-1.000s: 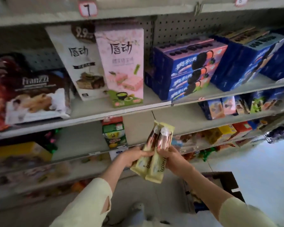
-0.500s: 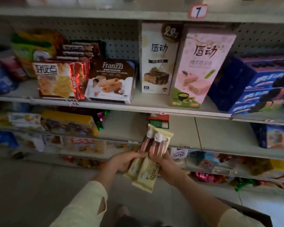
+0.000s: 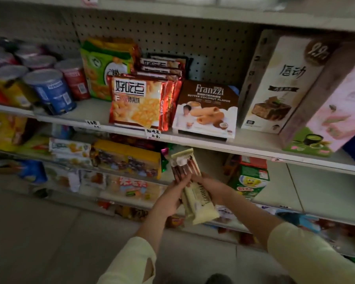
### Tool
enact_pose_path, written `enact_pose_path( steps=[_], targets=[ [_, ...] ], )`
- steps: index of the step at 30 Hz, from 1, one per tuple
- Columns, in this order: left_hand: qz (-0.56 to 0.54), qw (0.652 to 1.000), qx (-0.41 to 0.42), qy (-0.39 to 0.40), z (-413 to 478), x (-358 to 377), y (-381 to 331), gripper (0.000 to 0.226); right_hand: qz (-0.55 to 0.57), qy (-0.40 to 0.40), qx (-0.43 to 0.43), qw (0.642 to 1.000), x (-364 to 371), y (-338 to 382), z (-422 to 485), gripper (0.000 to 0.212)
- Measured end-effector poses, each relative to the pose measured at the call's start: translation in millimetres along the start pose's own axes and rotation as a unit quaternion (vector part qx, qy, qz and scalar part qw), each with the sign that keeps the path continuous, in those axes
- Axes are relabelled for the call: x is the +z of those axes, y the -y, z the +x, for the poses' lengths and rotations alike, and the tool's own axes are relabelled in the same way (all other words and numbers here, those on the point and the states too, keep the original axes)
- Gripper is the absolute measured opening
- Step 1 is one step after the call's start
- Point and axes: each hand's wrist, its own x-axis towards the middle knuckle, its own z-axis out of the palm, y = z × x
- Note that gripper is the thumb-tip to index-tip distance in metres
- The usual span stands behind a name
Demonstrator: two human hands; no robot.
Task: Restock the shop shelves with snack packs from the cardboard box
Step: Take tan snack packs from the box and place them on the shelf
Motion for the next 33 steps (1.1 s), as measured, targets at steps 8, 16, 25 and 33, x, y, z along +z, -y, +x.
enact_pose_path(
  steps=[8,16,25,33],
  targets=[
    [-0.017,1.000,0.009,-0.018,62.7,-1.2,-15.4,0.040,-0.117,-0.013,0.061,0.991,-14.9,27.2,71.7,0.031],
    [-0.063,0.998,0.026,-0.012,130.2,-6.5,-14.6,0.029,-0.162,-0.033,0.046,0.985,-50.0,33.2,118.7,0.024],
    [-0.184,0.979,0.051,0.067,171.9,5.2,1.4,0.020,-0.352,0.019,0.009,0.936,-76.1,43.1,150.1,0.057],
    [-0.254,0.962,0.078,0.063,184.2,22.8,9.7,0.028,-0.646,-0.029,-0.098,0.757,-72.5,58.7,162.3,0.091]
  ],
)
